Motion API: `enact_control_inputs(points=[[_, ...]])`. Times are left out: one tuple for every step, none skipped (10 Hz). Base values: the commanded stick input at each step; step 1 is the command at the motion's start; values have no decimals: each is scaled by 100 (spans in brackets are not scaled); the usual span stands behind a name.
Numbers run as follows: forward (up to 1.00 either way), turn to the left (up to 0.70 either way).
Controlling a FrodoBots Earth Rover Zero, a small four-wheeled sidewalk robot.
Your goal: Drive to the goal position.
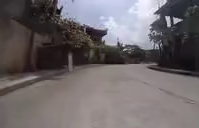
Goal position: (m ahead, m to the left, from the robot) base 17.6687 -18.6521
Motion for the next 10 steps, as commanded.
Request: enact_control_inputs(points=[[100,0],[100,0],[100,0],[100,0],[100,0],[100,0],[100,0],[100,0],[100,0],[100,0]])
